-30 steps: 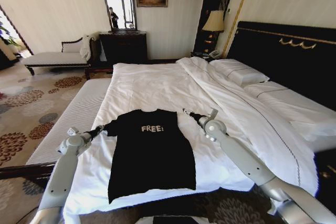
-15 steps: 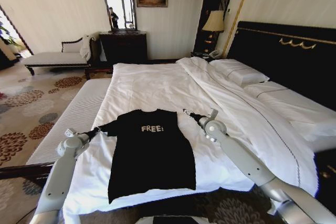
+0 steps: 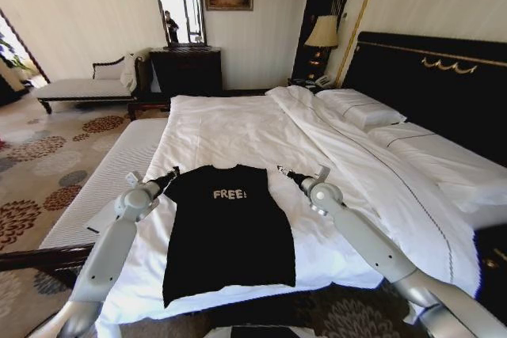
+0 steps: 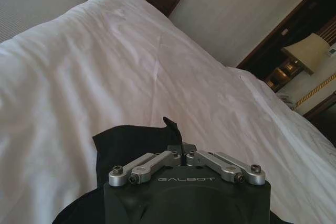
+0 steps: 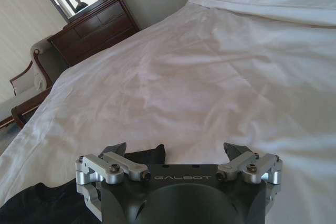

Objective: Fold the clothes on the bed.

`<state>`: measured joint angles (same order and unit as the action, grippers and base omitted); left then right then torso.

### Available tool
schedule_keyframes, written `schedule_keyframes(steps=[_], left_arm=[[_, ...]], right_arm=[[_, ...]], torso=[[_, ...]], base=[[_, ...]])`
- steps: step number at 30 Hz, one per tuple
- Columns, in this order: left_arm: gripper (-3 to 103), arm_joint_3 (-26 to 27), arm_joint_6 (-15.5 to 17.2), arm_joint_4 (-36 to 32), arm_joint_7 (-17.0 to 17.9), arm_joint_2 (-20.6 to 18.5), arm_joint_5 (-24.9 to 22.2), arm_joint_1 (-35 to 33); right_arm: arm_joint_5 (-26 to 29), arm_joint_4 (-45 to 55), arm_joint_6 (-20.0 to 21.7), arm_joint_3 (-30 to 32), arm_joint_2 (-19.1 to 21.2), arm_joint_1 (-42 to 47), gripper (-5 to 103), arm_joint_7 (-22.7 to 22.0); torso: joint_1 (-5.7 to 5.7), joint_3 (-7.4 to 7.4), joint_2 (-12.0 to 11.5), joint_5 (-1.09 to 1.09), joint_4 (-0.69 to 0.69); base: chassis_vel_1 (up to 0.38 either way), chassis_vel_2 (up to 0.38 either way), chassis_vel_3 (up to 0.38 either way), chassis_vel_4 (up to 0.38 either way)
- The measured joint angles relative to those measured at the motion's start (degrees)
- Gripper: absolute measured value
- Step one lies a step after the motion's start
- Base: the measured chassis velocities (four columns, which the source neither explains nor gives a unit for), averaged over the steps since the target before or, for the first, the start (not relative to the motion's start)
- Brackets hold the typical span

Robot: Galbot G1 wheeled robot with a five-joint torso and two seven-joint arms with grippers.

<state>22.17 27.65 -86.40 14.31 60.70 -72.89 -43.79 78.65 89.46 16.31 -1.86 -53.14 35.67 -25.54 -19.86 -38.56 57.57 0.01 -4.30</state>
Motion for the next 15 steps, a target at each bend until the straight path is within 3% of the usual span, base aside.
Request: schedule_keyframes(steps=[15], left_arm=[[0, -6.36, -0.24, 3.98, -0.08, 4.26, 5.38, 2.66]], right_arm=[[-0.54, 0.16, -0.16, -0.03, -0.27, 0.73, 100, 0.02]], torso=[[0.0, 0.0, 0.0, -0.01, -0.01]], base=[[0.0, 0.0, 0.0, 0.0]])
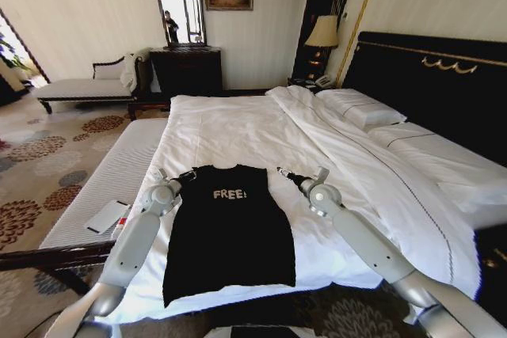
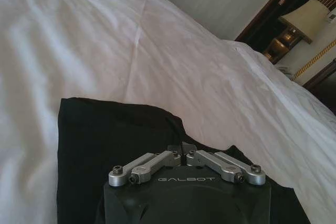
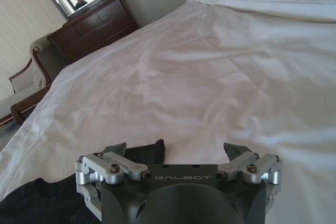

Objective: Fold the clothes on the bed.

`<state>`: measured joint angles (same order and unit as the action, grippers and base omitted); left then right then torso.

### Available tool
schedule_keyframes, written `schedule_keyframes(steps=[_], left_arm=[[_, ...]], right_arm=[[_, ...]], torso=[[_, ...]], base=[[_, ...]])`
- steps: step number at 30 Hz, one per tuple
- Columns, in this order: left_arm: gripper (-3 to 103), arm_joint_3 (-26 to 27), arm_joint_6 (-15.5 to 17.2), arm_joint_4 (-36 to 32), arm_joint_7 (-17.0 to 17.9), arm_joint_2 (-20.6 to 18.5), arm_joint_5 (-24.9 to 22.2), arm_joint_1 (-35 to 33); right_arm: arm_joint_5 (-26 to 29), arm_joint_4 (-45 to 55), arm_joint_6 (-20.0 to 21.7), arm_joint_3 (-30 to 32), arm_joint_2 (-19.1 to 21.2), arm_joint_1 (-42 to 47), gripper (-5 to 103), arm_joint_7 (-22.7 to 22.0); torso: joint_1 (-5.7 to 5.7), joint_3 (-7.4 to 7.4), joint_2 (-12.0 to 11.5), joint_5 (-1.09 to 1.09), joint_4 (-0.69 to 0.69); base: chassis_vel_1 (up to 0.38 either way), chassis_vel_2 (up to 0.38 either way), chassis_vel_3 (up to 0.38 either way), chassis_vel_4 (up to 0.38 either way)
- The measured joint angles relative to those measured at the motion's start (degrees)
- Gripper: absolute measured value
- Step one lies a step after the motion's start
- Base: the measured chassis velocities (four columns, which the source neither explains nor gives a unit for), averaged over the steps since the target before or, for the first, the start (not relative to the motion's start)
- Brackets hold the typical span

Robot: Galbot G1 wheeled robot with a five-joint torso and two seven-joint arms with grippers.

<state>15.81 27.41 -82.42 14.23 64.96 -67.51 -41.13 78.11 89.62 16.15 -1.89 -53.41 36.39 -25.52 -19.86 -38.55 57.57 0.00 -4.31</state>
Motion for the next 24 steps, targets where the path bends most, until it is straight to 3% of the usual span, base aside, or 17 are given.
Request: schedule_keyframes(steps=[4, 8, 10, 13, 16, 20, 24], left_arm=[[-1, -1.12, 0.0, -0.69, -0.01, 0.75, 1.42, -1.12], [21, -0.83, -1.24, -2.73, -0.52, 1.01, 1.2, -2.43], [21, -0.6, -1.56, -3.11, -0.61, 0.95, 0.81, -2.56], [37, 0.45, -2.5, -4.84, -0.85, 0.23, -1.74, -2.88], [43, 1.12, -2.48, -5.75, -0.97, -0.22, -3.09, -3.07], [66, 3.32, -0.1, -8.78, 0.29, -2.95, -5.45, -5.27], [76, 6.19, 2.54, -10.01, 3.33, -6.55, -6.19, -7.68]], right_arm=[[-0.38, 0.23, -0.06, 0.41, 0.12, 0.61, 100, 0.02], [-0.94, 0.44, -0.11, 0.52, -0.13, 1.22, 100, 0.05], [-1.01, 0.51, -0.12, 0.51, -0.2, 1.29, 100, 0.05], [-1.13, 0.81, -0.16, 0.45, -0.34, 1.42, 100, 0.05], [-1.21, 0.82, -0.17, 0.37, -0.33, 1.42, 100, 0.05], [-1.2, 1.38, -0.19, 0.34, -0.03, 1.32, 100, 0.04], [-1.01, 1.48, -0.19, 0.19, 0.06, 0.71, 100, 0.12]], torso=[[0.0, 0.0, 0.0, 0.0, -0.01], [0.0, 0.0, 0.0, 0.0, 0.0], [0.0, 0.0, 0.0, 0.0, 0.0], [0.0, 0.0, 0.0, 0.01, 0.0], [0.0, 0.0, 0.0, 0.01, -0.01], [0.0, 0.0, 0.0, 0.0, -0.02], [0.0, 0.0, 0.0, 0.0, 0.0]], base=[[0.0, 0.0, 0.0, 0.0], [0.0, 0.0, 0.0, 0.0], [0.0, 0.0, 0.0, 0.0], [0.0, 0.0, 0.0, 0.0], [0.0, 0.0, 0.0, 0.0], [0.0, 0.0, 0.0, 0.0], [0.0, 0.0, 0.0, 0.0]])
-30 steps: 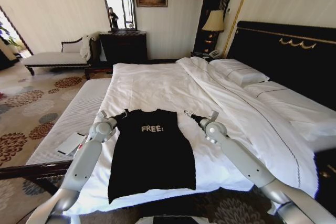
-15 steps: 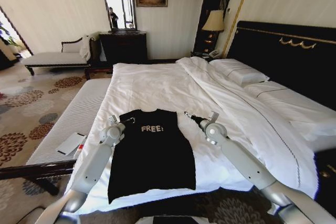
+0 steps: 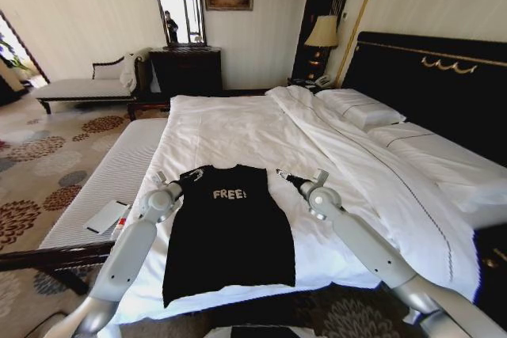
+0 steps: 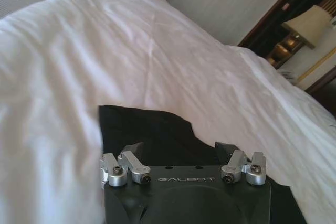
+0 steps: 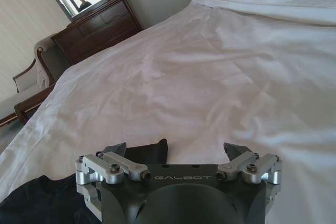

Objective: Fold the clothes on the bed.

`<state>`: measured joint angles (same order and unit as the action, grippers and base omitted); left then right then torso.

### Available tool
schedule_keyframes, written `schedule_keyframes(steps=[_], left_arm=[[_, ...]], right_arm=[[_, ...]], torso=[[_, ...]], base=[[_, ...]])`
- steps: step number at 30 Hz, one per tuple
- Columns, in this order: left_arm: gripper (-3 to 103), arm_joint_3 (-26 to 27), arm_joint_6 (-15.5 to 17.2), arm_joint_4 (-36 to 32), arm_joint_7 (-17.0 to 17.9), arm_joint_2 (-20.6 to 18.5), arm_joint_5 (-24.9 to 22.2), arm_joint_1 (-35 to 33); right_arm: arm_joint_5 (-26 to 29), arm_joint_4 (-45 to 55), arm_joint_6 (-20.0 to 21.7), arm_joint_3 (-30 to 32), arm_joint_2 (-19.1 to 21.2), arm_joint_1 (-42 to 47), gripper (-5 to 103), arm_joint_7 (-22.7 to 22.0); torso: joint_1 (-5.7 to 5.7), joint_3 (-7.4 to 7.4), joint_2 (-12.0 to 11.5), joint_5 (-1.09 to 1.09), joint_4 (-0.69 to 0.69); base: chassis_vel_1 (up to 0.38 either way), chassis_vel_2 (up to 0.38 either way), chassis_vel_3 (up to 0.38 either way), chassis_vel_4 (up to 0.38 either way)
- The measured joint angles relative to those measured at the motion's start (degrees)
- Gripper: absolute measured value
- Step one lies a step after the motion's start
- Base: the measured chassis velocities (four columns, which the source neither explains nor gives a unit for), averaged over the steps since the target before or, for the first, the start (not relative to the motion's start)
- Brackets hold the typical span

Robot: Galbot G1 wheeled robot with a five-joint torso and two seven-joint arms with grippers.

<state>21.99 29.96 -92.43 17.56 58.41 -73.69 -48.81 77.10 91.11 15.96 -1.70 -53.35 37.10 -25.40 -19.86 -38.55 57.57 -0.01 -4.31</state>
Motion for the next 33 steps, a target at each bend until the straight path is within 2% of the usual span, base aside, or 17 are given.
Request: schedule_keyframes(steps=[1, 2, 4, 5, 7, 11, 13, 15, 16, 20, 24, 26, 31, 33], left_arm=[[81, 1.25, 0.81, -0.09, 0.48, -1.08, -0.53, -0.66], [81, 1.25, 0.81, -0.09, 0.48, -1.08, -0.53, -0.66], [92, 3.95, 2.38, 0.27, 0.98, -2.75, -1.94, -1.85], [92, 3.95, 2.38, 0.27, 0.98, -2.75, -1.94, -1.85], [99, 5.2, 3.47, 1.19, 0.88, -2.97, -2.49, -2.55], [100, 5.62, 3.9, 3.73, -0.38, -1.95, -1.0, -1.85], [100, 5.37, 3.71, 6.72, -1.6, -0.86, 0.78, 0.52], [100, 4.16, 2.94, 11.92, -2.91, 0.85, 2.66, 4.65], [100, 4.16, 2.94, 11.92, -2.91, 0.85, 2.66, 4.65], [100, 2.36, 2.64, 19.3, -4.35, 3.15, 3.9, 9.55], [100, 0.55, 1.72, 26.2, -6.58, 5.0, 7.92, 13.55], [100, 0.41, 1.61, 26.75, -6.78, 5.15, 8.24, 13.89], [100, -0.92, -0.07, 30.76, -10.85, 6.49, 10.09, 16.95], [100, -1.13, -0.27, 31.16, -11.45, 6.78, 10.17, 17.32]], right_arm=[[0.27, -0.07, 0.0, -0.18, -0.01, -0.43, 100, 0.06], [0.27, -0.07, 0.0, -0.18, -0.01, -0.43, 100, 0.06], [1.09, -0.69, 0.0, -0.71, -0.37, -1.73, 100, 0.09], [1.09, -0.69, 0.0, -0.71, -0.37, -1.73, 100, 0.09], [1.36, -1.28, 0.0, -1.18, -0.77, -2.61, 100, 0.03], [1.39, -1.36, 0.08, -1.83, -0.92, -2.96, 100, -0.08], [1.31, -1.36, 0.16, -2.17, -0.85, -2.99, 100, -0.14], [1.19, -1.61, 0.21, -2.29, -0.83, -3.11, 100, -0.13], [1.19, -1.61, 0.21, -2.29, -0.83, -3.11, 100, -0.13], [0.85, -2.52, 0.24, -2.35, -0.89, -3.26, 100, 0.03], [0.51, -3.25, 0.25, -2.36, -1.23, -3.42, 100, 0.24], [0.47, -3.3, 0.25, -2.37, -1.26, -3.45, 100, 0.27], [0.26, -3.74, 0.25, -2.39, -1.37, -3.65, 100, 0.63], [0.23, -3.8, 0.25, -2.36, -1.36, -3.65, 100, 0.65]], torso=[[0.0, 0.0, 0.0, 0.0, 0.01], [0.0, 0.0, 0.0, 0.0, 0.01], [0.0, 0.0, 0.0, 0.01, 0.02], [0.0, 0.0, 0.0, 0.01, 0.02], [0.0, 0.0, 0.0, -0.01, 0.04], [0.0, 0.0, 0.0, -0.02, 0.02], [0.0, 0.0, -0.01, 0.02, -0.03], [0.0, 0.0, -0.01, 0.0, -0.02], [0.0, 0.0, -0.01, 0.0, -0.02], [-0.01, 0.0, -0.01, 0.01, -0.02], [-0.02, -0.01, -0.01, 0.01, -0.01], [-0.02, -0.01, -0.01, 0.01, -0.01], [-0.01, 0.0, -0.01, 0.01, 0.01], [-0.01, 0.0, -0.01, 0.01, 0.0]], base=[[0.0, 0.0, 0.0, 0.0], [0.0, 0.0, 0.0, 0.0], [0.0, 0.0, 0.0, 0.0], [0.0, 0.0, 0.0, 0.0], [0.0, 0.0, 0.0, 0.0], [0.0, 0.0, 0.0, 0.0], [0.0, 0.0, 0.0, 0.0], [0.0, 0.0, 0.0, 0.0], [0.0, 0.0, 0.0, 0.0], [0.0, 0.0, 0.0, 0.0], [0.0, 0.0, 0.0, 0.0], [0.0, 0.0, 0.0, 0.0], [0.0, 0.0, 0.0, 0.0], [0.0, 0.0, 0.0, 0.0]])
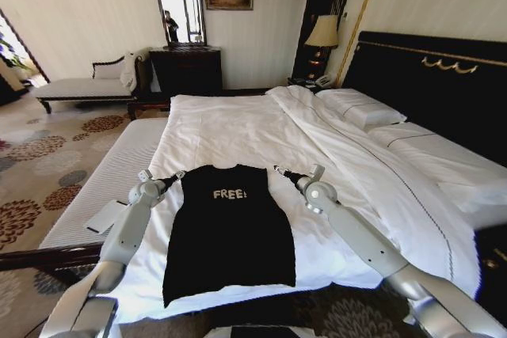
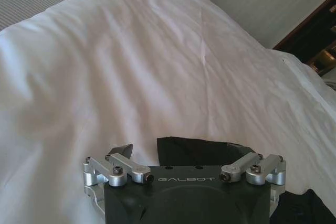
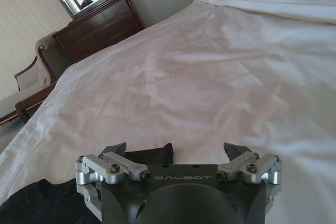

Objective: Fold the clothes on the bed.

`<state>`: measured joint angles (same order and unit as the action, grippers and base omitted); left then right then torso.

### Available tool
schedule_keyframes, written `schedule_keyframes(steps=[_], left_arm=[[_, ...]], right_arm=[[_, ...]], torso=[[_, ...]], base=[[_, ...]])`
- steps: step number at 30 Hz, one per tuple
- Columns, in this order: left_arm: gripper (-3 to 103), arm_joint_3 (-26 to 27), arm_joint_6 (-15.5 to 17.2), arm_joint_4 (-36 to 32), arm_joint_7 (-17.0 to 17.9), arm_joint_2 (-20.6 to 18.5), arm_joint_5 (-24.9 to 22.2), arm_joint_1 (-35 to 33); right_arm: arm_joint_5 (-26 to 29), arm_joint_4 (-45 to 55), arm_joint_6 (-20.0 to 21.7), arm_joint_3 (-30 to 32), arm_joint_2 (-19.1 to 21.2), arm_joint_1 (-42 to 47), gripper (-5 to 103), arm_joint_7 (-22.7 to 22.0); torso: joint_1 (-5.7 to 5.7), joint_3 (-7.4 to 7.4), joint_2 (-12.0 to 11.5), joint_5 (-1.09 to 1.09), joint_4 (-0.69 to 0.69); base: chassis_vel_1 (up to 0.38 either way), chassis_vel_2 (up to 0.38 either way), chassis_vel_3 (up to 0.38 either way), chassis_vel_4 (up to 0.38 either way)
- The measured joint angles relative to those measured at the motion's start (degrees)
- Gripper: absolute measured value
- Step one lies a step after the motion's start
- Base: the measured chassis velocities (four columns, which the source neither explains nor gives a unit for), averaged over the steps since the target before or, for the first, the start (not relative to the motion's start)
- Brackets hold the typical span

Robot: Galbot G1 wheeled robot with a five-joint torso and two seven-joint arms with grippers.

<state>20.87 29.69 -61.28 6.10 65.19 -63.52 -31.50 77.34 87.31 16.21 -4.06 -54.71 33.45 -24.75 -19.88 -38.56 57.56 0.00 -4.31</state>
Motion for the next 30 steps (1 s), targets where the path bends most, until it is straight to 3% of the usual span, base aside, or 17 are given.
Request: schedule_keyframes(steps=[1, 5, 8, 9, 13, 15, 17, 21, 24, 26, 29, 30], left_arm=[[103, -0.13, -0.08, 0.23, -0.28, 0.2, 0.05, 0.22], [95, -0.48, -0.18, 0.69, -0.81, 0.93, 0.23, 0.67], [80, -0.54, -0.2, 1.08, -0.81, 1.46, 0.46, 0.74], [80, -0.54, -0.2, 1.08, -0.81, 1.46, 0.46, 0.74], [57, -0.57, -0.34, 1.84, -0.95, 1.81, 1.8, 0.69], [57, -0.54, -0.34, 1.84, -0.95, 1.81, 1.91, 0.62], [47, -0.37, -0.34, 1.08, -0.83, 1.4, 2.07, -0.05], [45, 0.03, -0.33, 0.12, -0.7, 0.56, 2.11, -1.1], [62, 1.12, -0.28, -1.18, -0.45, -0.46, 2.19, -2.87], [62, 1.32, -0.27, -1.42, -0.43, -0.61, 2.21, -3.17], [79, 2.29, -0.22, -2.14, -0.54, -1.23, 2.24, -4.47], [79, 2.29, -0.22, -2.14, -0.54, -1.23, 2.24, -4.47]], right_arm=[[-0.02, -0.02, 0.0, 0.02, 0.0, 0.0, 100, 0.01], [-0.12, -0.03, 0.0, 0.1, -0.03, 0.0, 100, 0.02], [-0.27, 0.01, -0.02, 0.25, -0.06, 0.09, 100, 0.04], [-0.27, 0.01, -0.02, 0.25, -0.06, 0.09, 100, 0.04], [-0.42, 0.14, -0.08, 0.48, 0.03, 0.36, 100, 0.09], [-0.43, 0.17, -0.08, 0.49, 0.04, 0.39, 100, 0.09], [-0.54, 0.19, -0.11, 0.59, 0.09, 0.54, 100, 0.13], [-0.63, 0.2, -0.14, 0.65, 0.1, 0.64, 100, 0.17], [-0.7, 0.26, -0.15, 0.63, 0.07, 0.69, 100, 0.19], [-0.72, 0.26, -0.16, 0.61, 0.04, 0.7, 100, 0.19], [-0.83, 0.55, -0.17, 0.54, -0.03, 0.97, 100, 0.2], [-0.83, 0.55, -0.17, 0.54, -0.03, 0.97, 100, 0.2]], torso=[[0.0, 0.0, 0.0, 0.0, 0.0], [0.0, 0.0, 0.0, 0.0, -0.01], [0.0, 0.0, 0.0, 0.0, 0.0], [0.0, 0.0, 0.0, 0.0, 0.0], [0.01, 0.0, 0.0, -0.01, 0.0], [0.01, 0.0, 0.01, 0.0, 0.0], [0.01, 0.0, 0.01, -0.01, -0.02], [0.01, 0.01, 0.01, 0.0, 0.0], [0.01, 0.0, 0.01, -0.01, 0.01], [0.01, 0.01, 0.02, -0.01, 0.01], [0.01, 0.01, 0.01, -0.01, 0.0], [0.01, 0.01, 0.01, -0.01, 0.0]], base=[[0.0, 0.0, 0.0, 0.0], [0.0, 0.0, 0.0, 0.0], [0.0, 0.0, 0.0, 0.0], [0.0, 0.0, 0.0, 0.0], [0.0, 0.0, 0.0, 0.0], [0.0, 0.0, 0.0, 0.0], [0.0, 0.0, 0.0, 0.0], [0.0, 0.0, 0.0, 0.0], [0.0, 0.0, 0.0, 0.0], [0.0, 0.0, 0.0, 0.0], [0.0, 0.0, 0.0, 0.0], [0.0, 0.0, 0.0, 0.0]])
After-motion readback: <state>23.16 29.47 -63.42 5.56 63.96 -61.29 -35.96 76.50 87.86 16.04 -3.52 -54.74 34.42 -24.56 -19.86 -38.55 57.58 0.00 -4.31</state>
